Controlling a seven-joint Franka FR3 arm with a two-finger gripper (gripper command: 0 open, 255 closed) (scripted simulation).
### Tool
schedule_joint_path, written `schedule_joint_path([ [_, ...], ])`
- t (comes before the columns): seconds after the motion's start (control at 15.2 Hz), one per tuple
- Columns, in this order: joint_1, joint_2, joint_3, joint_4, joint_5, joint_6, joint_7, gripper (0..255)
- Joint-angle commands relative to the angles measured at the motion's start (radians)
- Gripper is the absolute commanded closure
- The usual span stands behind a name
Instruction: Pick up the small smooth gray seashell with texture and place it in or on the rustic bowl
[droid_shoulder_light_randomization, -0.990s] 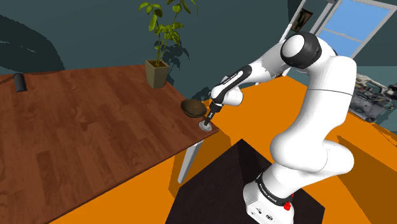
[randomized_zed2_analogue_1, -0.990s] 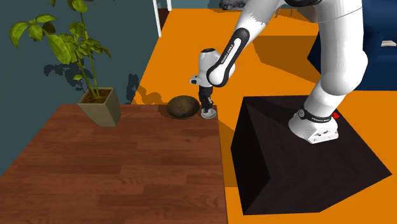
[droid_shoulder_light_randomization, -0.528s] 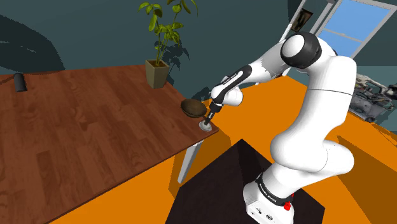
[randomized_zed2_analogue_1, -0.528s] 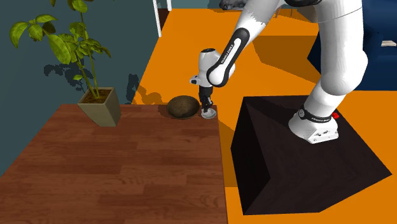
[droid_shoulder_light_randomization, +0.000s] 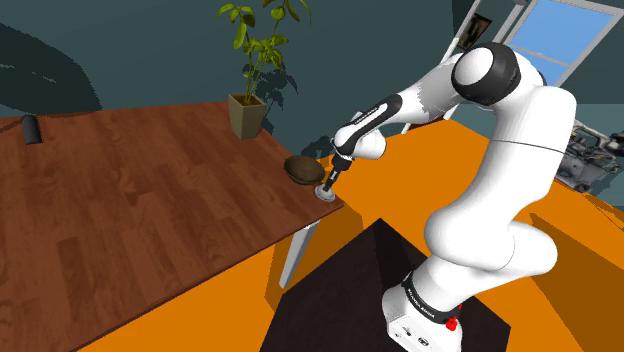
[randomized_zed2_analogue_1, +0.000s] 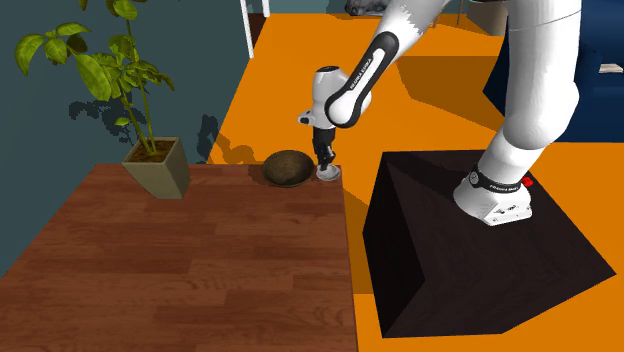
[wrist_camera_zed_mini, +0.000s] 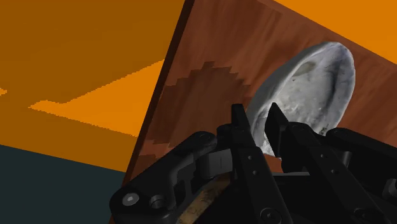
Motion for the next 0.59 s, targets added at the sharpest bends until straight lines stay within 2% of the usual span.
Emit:
schedule_joint_path([
  [0.0, -0.007, -0.026, 0.01, -0.004, 0.009, -0.022, -0.002, 255],
  [0.53, -0.035, -0.131, 0.045, -0.017, 0.05, -0.111, -0.018, 255],
])
